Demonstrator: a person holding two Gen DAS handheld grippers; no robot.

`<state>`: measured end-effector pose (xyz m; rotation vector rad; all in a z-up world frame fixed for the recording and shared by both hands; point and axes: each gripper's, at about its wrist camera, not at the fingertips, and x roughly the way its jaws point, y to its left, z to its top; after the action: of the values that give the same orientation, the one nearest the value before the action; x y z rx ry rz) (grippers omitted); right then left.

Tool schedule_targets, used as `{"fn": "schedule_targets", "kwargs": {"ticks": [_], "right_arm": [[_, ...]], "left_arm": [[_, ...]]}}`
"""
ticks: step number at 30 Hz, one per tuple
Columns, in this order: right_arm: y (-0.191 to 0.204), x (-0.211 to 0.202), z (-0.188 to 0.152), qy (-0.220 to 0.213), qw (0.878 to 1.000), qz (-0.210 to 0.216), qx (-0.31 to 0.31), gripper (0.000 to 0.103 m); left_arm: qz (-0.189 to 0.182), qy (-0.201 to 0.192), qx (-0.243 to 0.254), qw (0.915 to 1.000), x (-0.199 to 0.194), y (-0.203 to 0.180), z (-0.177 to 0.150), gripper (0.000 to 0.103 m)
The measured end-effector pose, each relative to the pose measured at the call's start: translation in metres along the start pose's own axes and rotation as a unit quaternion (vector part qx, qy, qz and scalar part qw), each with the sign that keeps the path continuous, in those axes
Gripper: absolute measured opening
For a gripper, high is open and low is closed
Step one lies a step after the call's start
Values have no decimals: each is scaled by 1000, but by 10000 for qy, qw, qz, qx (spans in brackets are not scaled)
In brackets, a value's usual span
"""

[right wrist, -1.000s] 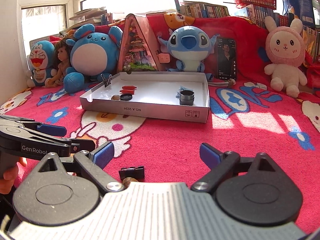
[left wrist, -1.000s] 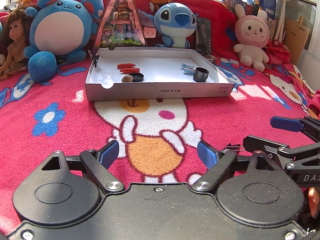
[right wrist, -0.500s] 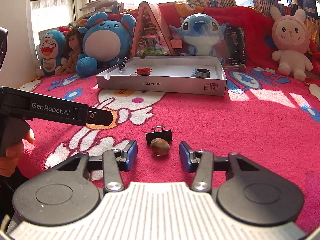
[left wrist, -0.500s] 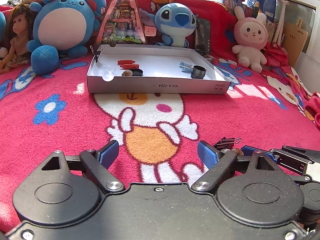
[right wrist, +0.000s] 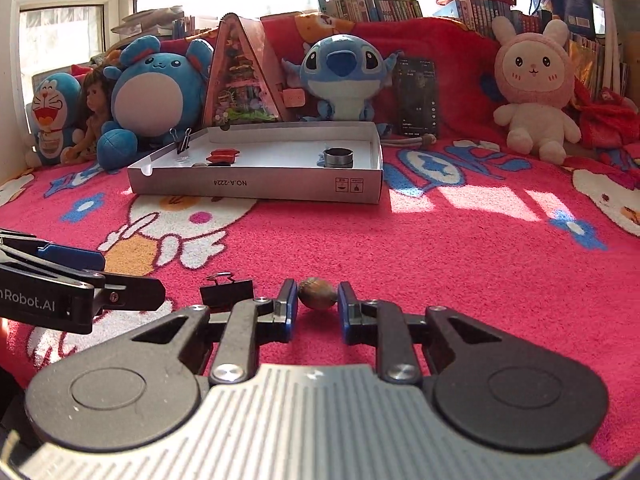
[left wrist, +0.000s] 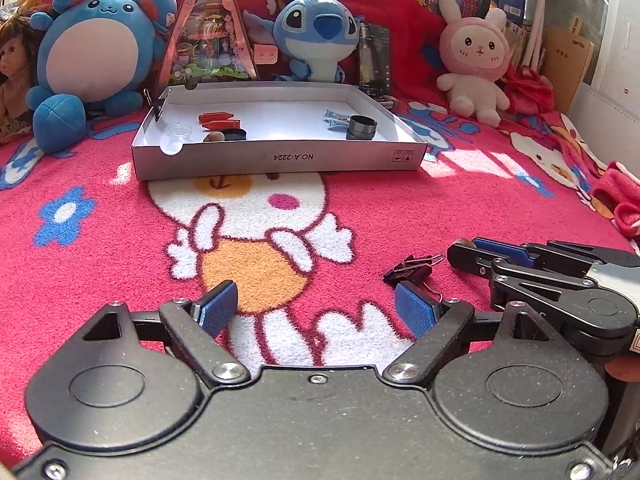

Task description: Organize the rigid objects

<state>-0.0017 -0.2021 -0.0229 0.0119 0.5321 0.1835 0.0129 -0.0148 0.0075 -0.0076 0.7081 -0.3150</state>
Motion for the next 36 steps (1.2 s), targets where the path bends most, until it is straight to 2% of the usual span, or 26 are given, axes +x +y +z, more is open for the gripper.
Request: {"fn": "schedule_targets", "kwargs": {"ticks": [11, 17, 21, 26, 29, 30, 33, 36], "right_arm": [[26, 3, -6, -13, 9984, 495, -278, 26], [35, 4, -6, -12, 9970, 694, -345, 27], [35, 7, -5, 17, 9955, 939, -153, 27], [34, 11, -3, 2, 9952, 977, -82, 27], [32, 15, -2, -2, 9956, 938, -19, 34], [31, 16, -1, -14, 9958, 914, 4, 43], [31, 20, 0, -45, 9962, 865, -19, 50], [38, 22, -1, -108, 9974, 677, -202, 50]], "left_arm": [[305, 28, 326, 9990, 0, 3, -8, 85], [423, 38, 172, 9989, -1, 14, -8, 85], [467, 40, 28, 9989, -1, 21, -6, 85], [518, 19, -45, 9986, 0, 21, -4, 85], [530, 5, -86, 9986, 0, 22, -3, 85], [544, 1, -108, 9985, 0, 22, -3, 85], [570, 3, -132, 9983, 1, 25, -2, 85], [603, -5, -154, 9981, 1, 26, -2, 85]]}}
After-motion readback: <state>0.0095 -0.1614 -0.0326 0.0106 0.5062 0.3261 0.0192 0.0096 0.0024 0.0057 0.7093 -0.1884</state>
